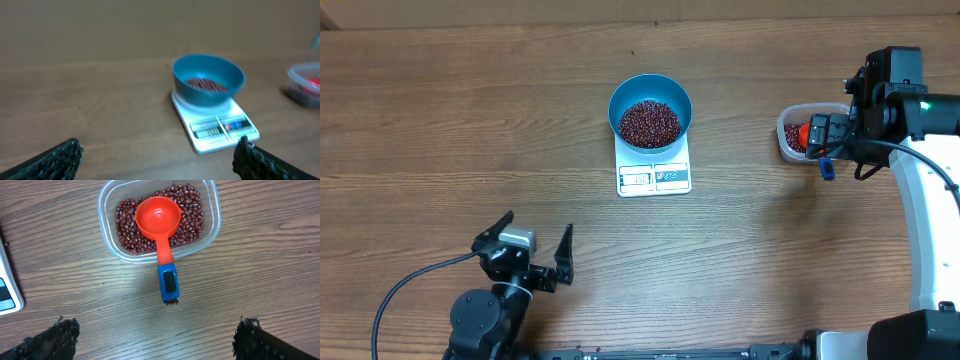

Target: Scoop item into bowl and weigh 150g on scale

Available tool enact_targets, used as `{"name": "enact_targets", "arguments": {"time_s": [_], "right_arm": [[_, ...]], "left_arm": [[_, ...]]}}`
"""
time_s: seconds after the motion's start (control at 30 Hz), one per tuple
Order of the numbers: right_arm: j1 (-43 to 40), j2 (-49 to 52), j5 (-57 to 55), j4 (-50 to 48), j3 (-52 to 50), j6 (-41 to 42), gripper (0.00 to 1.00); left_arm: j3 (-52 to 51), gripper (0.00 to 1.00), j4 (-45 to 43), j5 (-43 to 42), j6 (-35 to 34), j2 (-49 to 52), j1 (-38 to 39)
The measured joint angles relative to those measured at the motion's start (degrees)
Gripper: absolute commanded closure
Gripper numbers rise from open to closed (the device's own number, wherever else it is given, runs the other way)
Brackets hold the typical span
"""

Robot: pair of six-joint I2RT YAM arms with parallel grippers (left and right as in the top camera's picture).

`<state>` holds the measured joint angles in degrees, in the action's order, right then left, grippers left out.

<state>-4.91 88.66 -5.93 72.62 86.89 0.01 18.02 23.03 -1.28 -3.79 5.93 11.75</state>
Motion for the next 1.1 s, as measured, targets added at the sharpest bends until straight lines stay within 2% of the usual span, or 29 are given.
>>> {"name": "enact_targets", "arguments": {"time_s": [0.4,0.67,0.87,1.1], "right_arm": [[0.0,0.0,0.0,0.0,0.0,0.0,0.0],[0.0,0.0,0.0,0.0,0.0,0.0,0.0],[0.0,0.0,0.0,0.0,0.0,0.0,0.0],[0.0,0.0,0.0,0.0,0.0,0.0,0.0]], "left_arm": [[-7.7,0.01,-13.5,0.6,-5.0,-4.1,-5.1],[-16.3,0.0,-29.2,1.1,-7.9,-5.1,-7.0],[-17.5,0.0,-29.6,2.8,-7.9,-5.1,-8.3],[-17.5,0.0,-19.0,3.9,-2.9,-5.3,-8.4]]}}
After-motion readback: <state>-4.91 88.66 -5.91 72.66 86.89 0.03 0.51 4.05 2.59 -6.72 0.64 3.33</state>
